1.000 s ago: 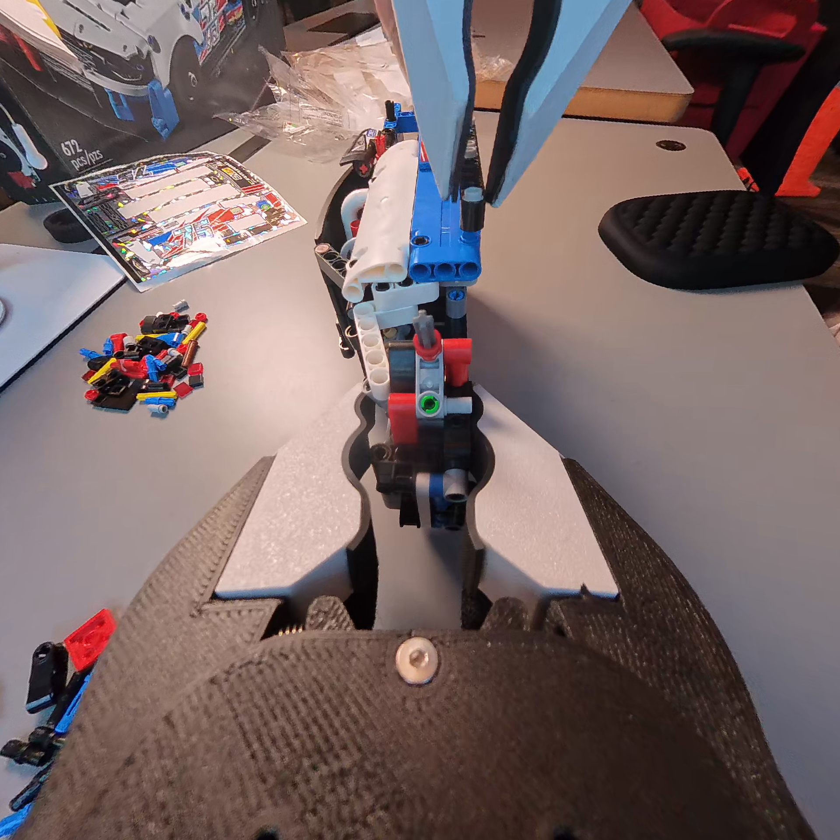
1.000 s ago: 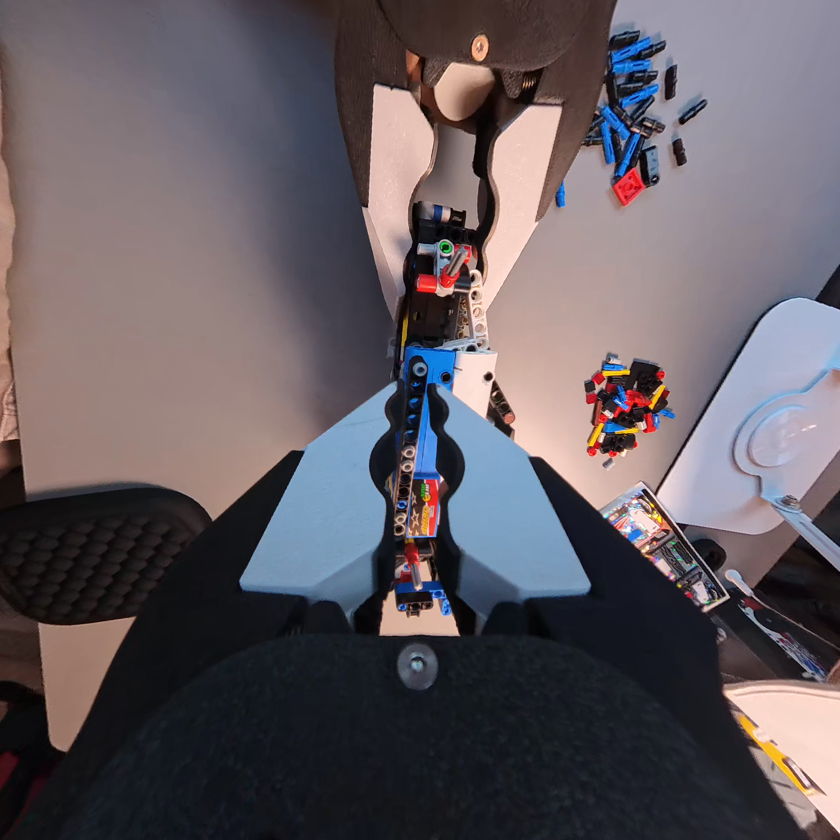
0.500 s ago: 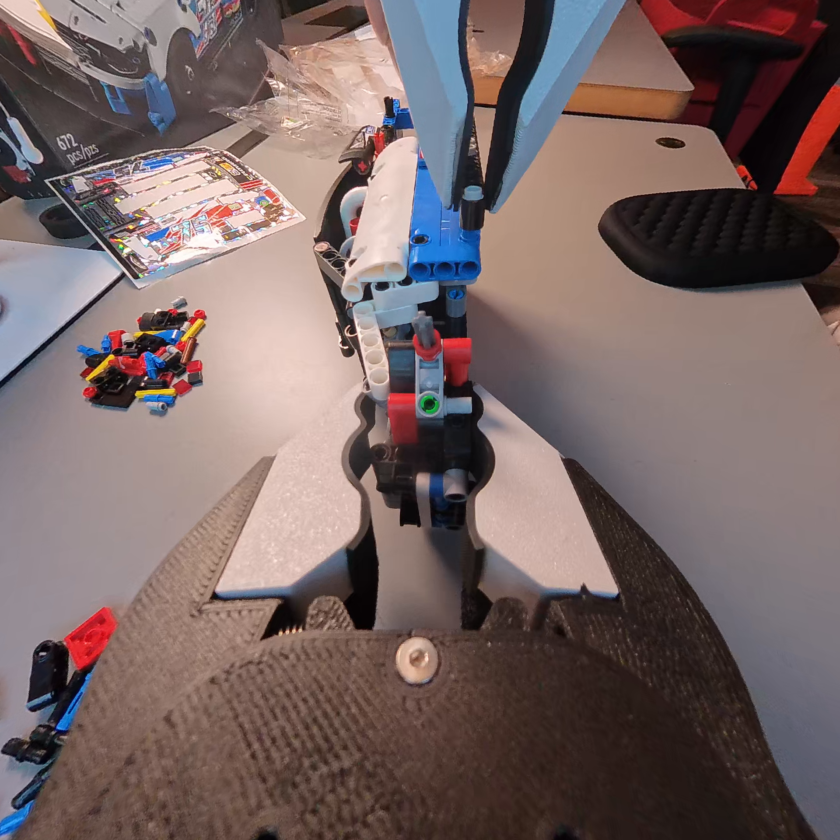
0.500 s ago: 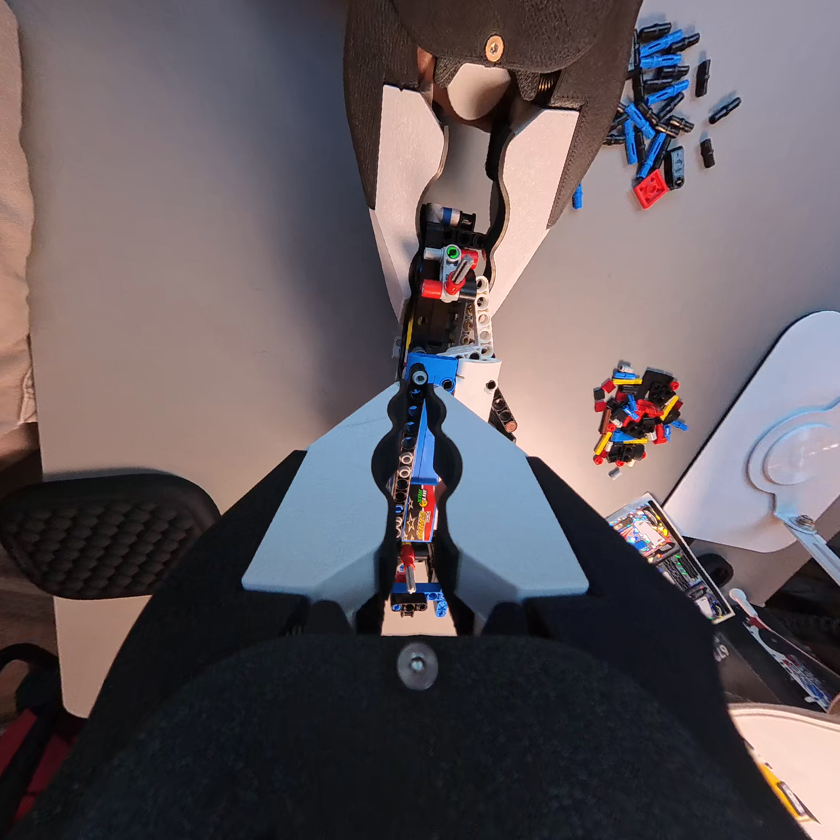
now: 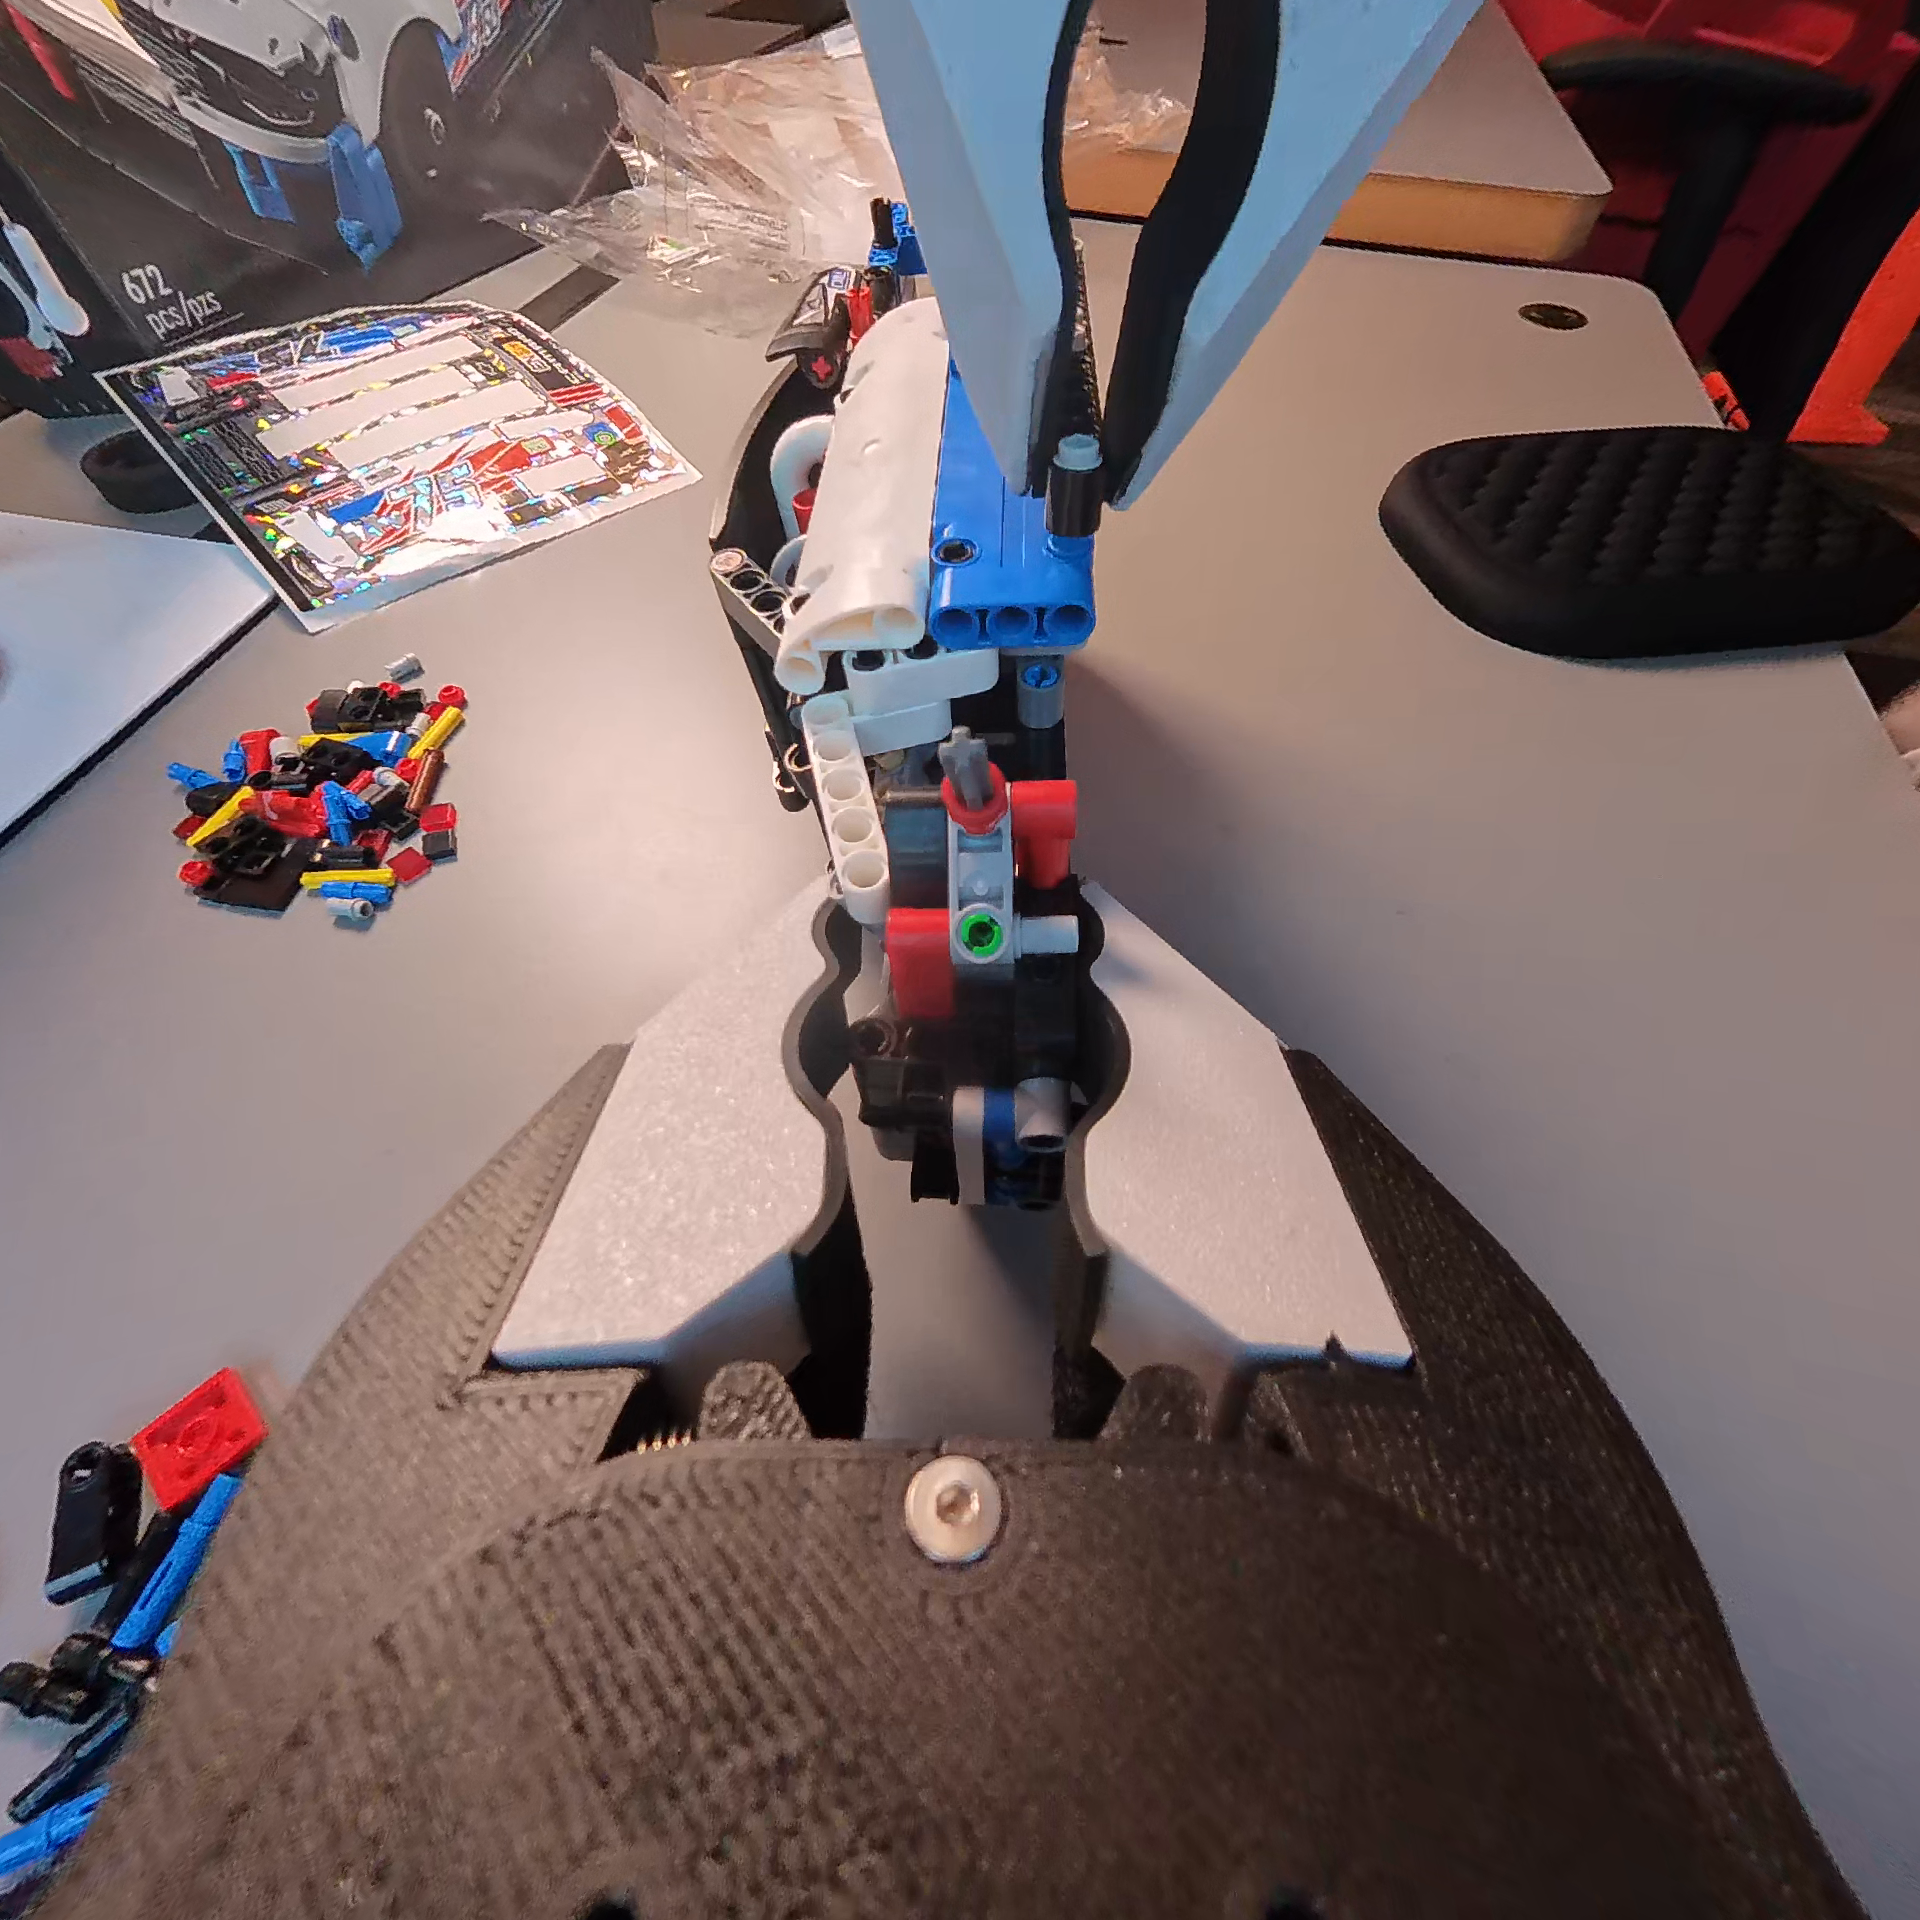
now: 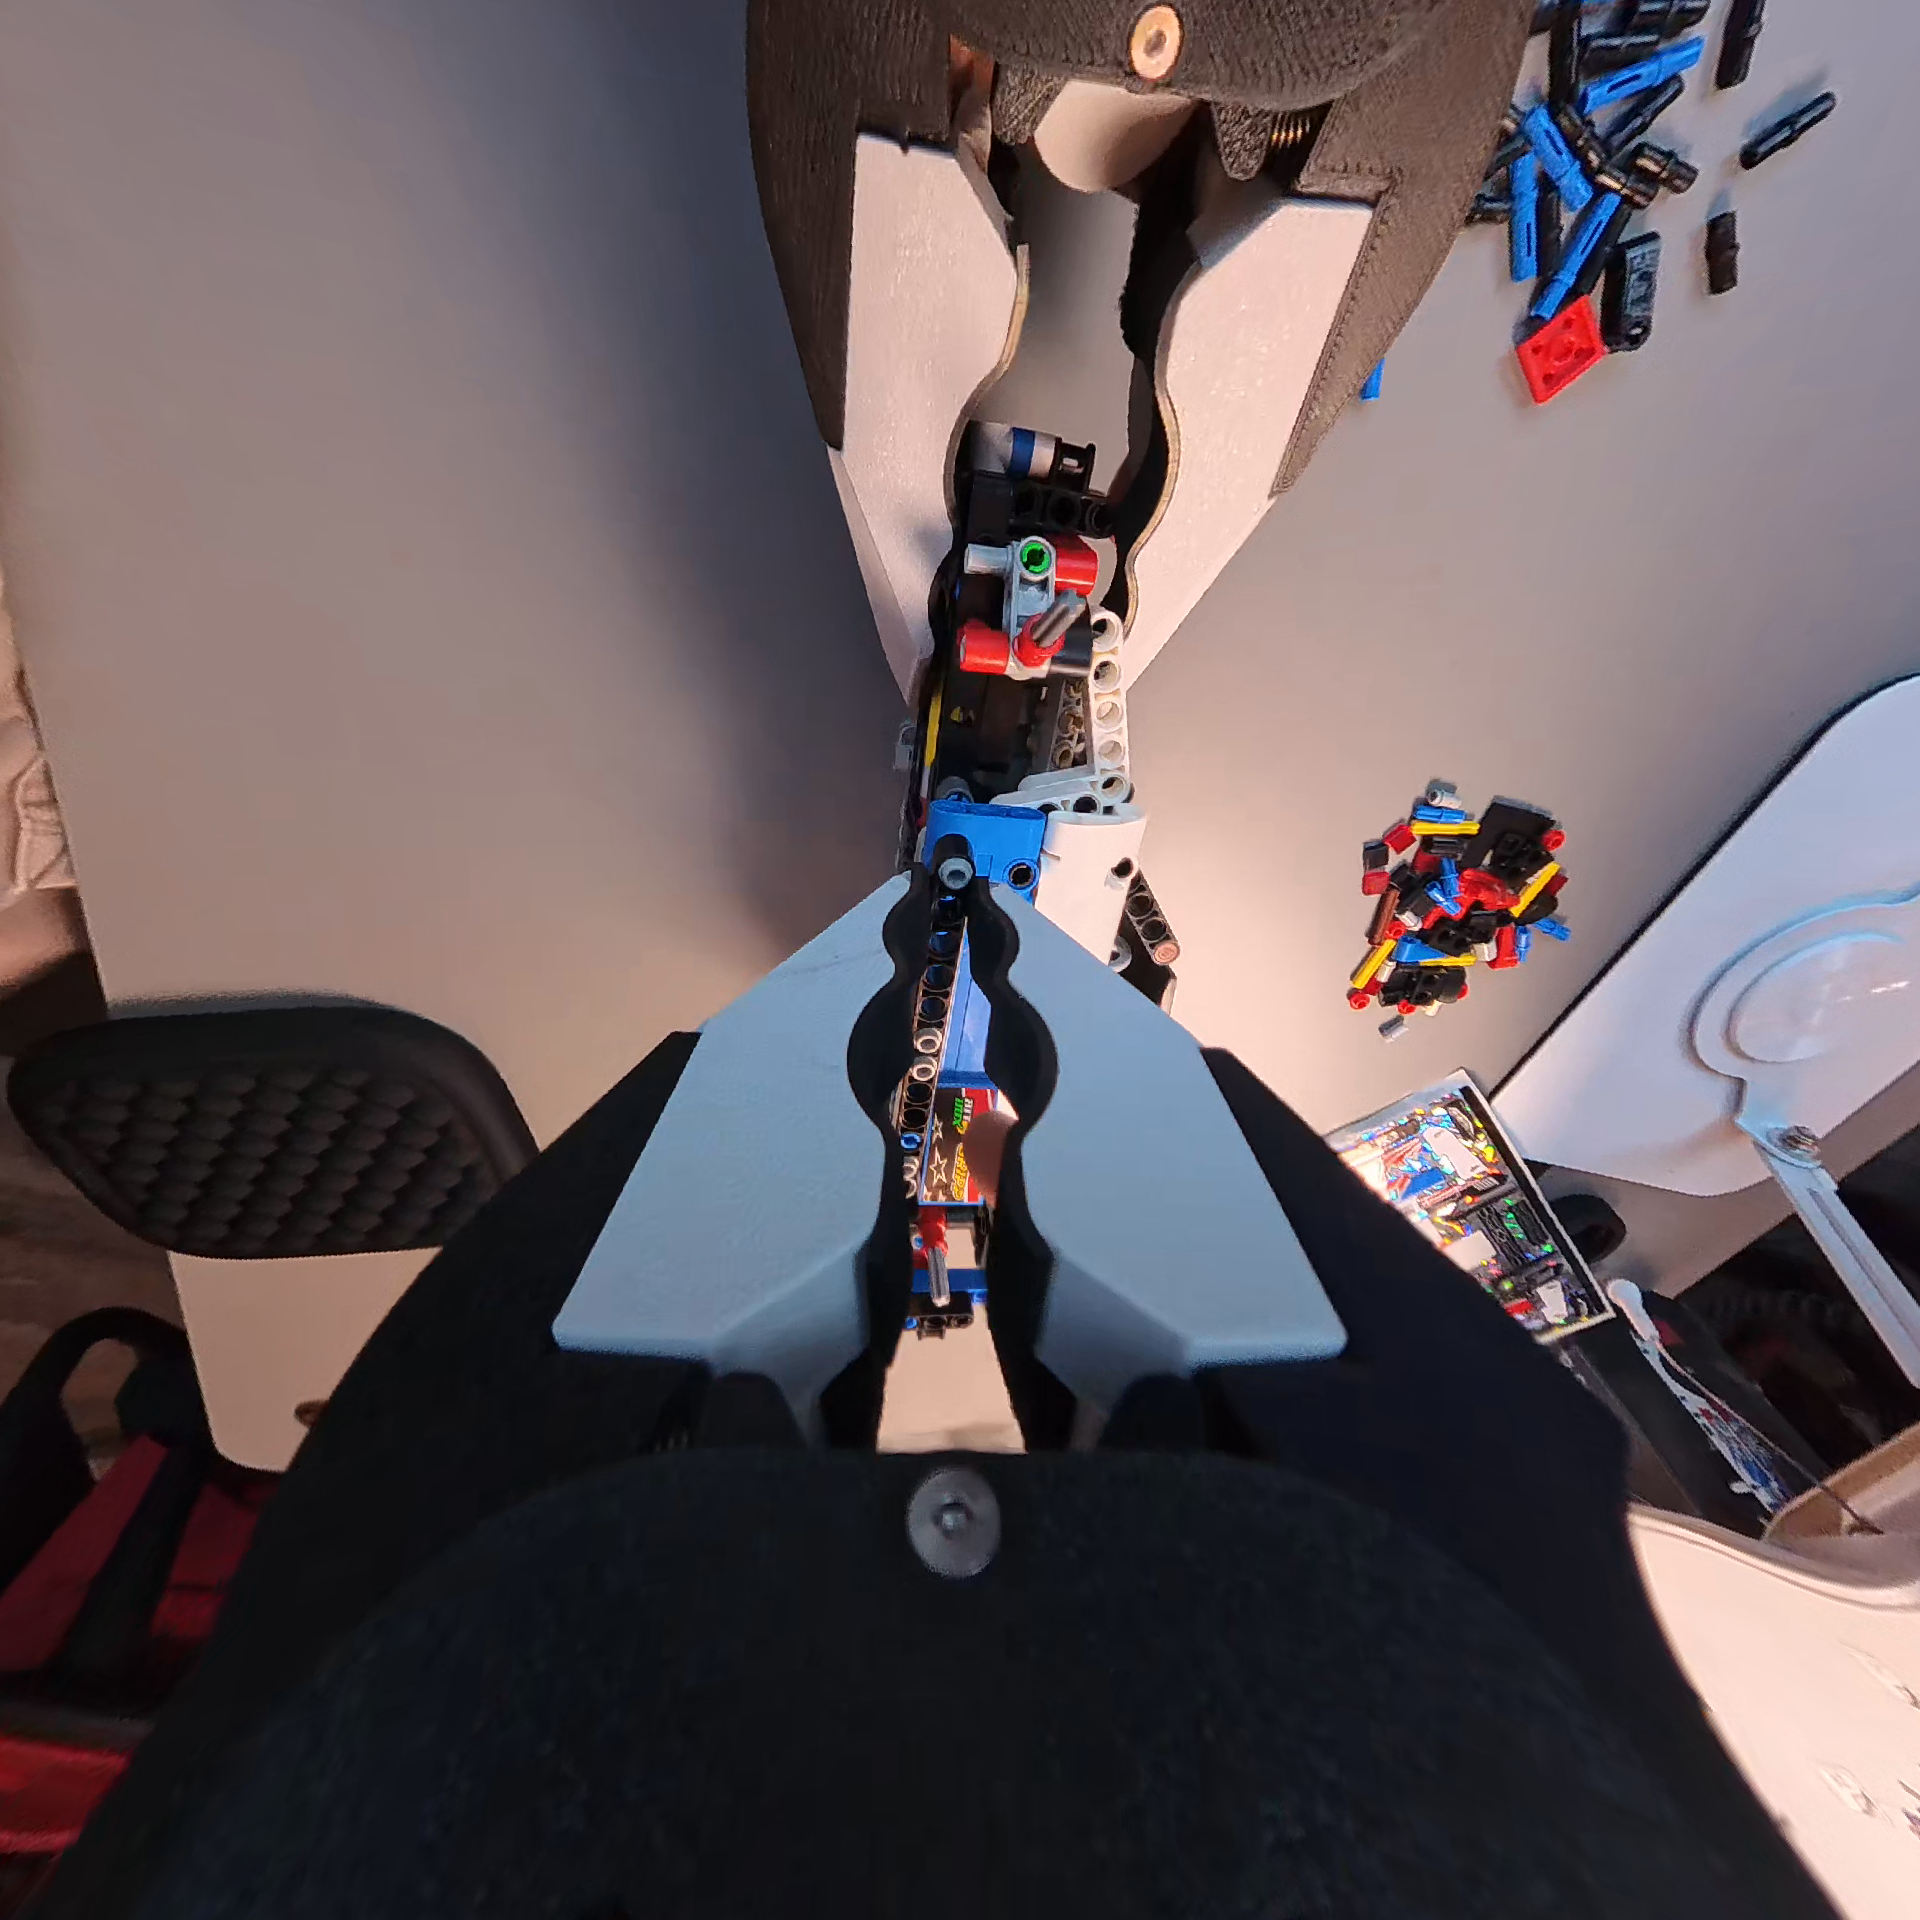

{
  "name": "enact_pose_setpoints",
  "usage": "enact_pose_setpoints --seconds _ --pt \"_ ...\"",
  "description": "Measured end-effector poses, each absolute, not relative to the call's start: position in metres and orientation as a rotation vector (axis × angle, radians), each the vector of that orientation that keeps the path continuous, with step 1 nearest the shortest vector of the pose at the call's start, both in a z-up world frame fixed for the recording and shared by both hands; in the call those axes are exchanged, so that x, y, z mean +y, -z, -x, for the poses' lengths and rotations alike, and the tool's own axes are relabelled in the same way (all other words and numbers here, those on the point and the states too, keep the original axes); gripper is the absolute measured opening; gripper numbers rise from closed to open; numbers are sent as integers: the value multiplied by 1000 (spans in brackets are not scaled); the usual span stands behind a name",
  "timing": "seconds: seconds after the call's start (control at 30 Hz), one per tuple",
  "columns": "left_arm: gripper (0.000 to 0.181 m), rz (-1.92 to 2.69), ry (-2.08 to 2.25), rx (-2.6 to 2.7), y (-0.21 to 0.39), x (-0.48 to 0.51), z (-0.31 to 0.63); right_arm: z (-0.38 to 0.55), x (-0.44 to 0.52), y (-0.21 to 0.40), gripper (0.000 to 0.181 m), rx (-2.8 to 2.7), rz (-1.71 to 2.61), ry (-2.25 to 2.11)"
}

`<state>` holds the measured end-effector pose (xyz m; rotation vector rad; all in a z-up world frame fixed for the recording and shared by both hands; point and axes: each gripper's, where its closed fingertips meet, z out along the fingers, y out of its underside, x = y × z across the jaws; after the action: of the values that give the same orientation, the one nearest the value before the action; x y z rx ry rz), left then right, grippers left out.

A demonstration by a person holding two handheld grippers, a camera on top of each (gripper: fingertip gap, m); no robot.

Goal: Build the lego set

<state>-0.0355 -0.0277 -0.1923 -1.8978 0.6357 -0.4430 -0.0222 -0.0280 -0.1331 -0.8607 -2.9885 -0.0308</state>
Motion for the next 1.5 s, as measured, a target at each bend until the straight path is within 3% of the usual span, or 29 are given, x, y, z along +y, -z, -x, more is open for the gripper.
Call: enact_pose_setpoints --seconds 1.5 --pt "35 1939 428 591 195 -22 35 24 -23 141 3 -2969 809 170"
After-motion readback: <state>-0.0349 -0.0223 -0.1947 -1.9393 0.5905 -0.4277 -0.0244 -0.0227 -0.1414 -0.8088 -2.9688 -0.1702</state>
